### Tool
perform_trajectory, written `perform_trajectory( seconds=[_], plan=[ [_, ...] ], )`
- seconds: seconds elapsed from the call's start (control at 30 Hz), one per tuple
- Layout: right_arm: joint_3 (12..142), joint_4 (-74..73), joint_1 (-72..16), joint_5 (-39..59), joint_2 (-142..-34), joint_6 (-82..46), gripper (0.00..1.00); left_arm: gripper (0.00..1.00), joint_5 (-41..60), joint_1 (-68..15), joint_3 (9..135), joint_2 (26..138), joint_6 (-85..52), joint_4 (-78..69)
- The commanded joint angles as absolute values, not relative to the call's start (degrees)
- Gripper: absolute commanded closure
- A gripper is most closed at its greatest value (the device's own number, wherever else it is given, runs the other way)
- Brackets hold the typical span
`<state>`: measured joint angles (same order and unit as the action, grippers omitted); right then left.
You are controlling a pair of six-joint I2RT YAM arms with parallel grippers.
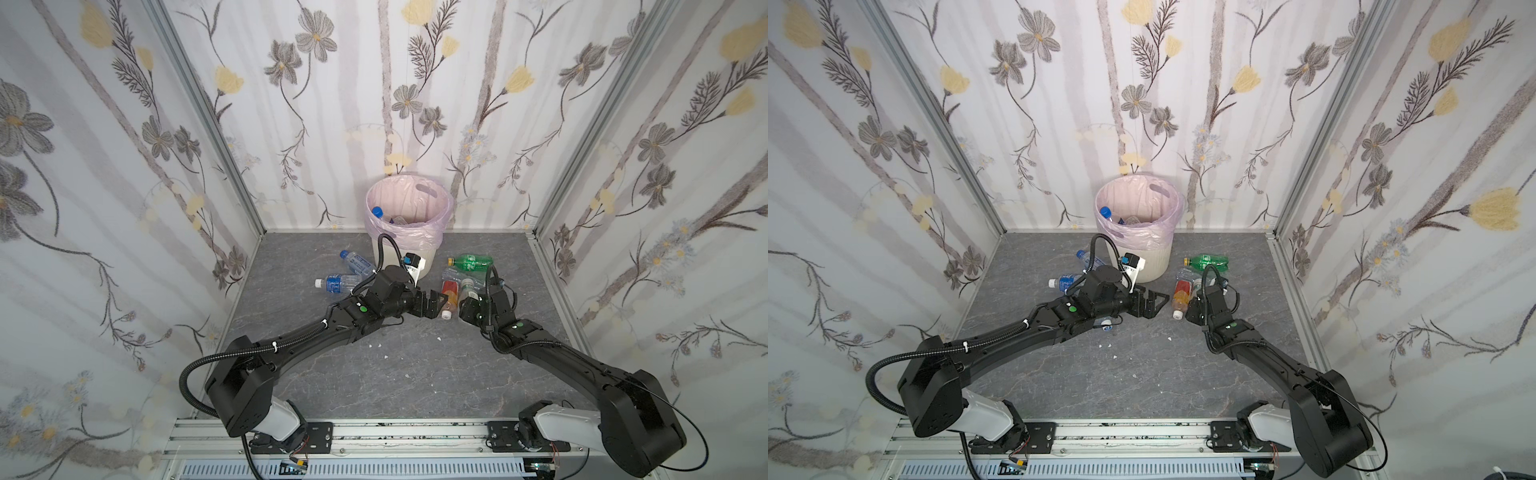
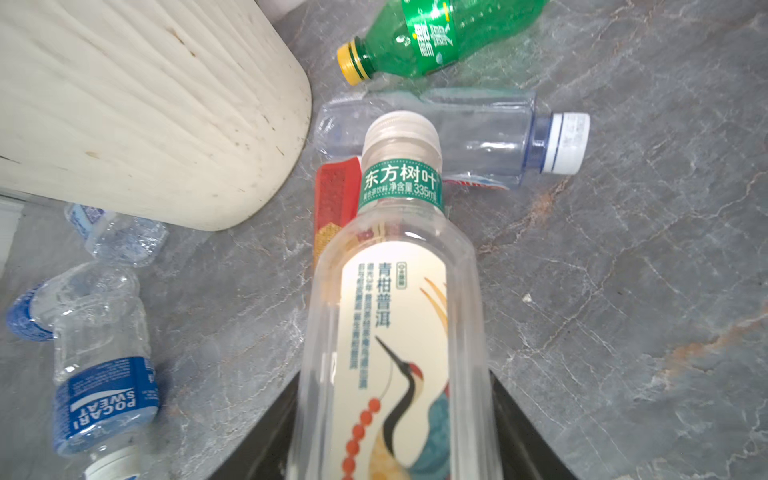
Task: Throw the plastic bottles in the bin
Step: 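Lift the tea bottle with the right gripper up over the bin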
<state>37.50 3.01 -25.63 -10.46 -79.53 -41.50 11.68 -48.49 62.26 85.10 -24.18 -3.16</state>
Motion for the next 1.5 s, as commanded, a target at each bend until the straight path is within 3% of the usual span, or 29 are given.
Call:
perform_trajectory(
  seconds=[0.0, 0.27, 0.6, 1.07, 1.33, 1.4, 1.47],
  plan=[
    [40.5, 4.6, -25.5, -10.2, -78.8, -40.6, 0.42, 0.0, 14.2, -48.5, 62.2, 83.9, -22.9, -3.8],
    [56.4, 10.7, -25.4, -10.6, -79.6, -35.5, 0.43, 0.0, 13.4, -48.5, 66.7, 83.0, -14.7, 3.1],
    [79.1, 13.6, -25.5, -9.8, -85.3, -30.3, 0.45, 0.0, 2.2, -47.9, 79.2, 84.1, -4.9, 11.4],
    [117.3, 17.5, -29.0, -11.2, -102.3, -18.9, 0.46, 0.0, 1.1, -40.9, 96.2, 87.9, -2.5, 14.4],
    [123.7, 12.3, -30.0, -10.4, -110.5, -17.6, 0.46, 0.0, 2.6, -37.1, 96.3, 88.0, -2.9, 14.3],
    [124.6, 12.8, -29.9, -10.0, -115.0, -18.1, 0.45, 0.0, 2.9, -36.4, 95.9, 88.1, -3.2, 14.3],
    [130.2, 17.9, -29.7, -8.6, -121.8, -18.9, 0.3, 0.0, 3.4, -35.7, 95.3, 88.2, -3.6, 14.3]
  ],
)
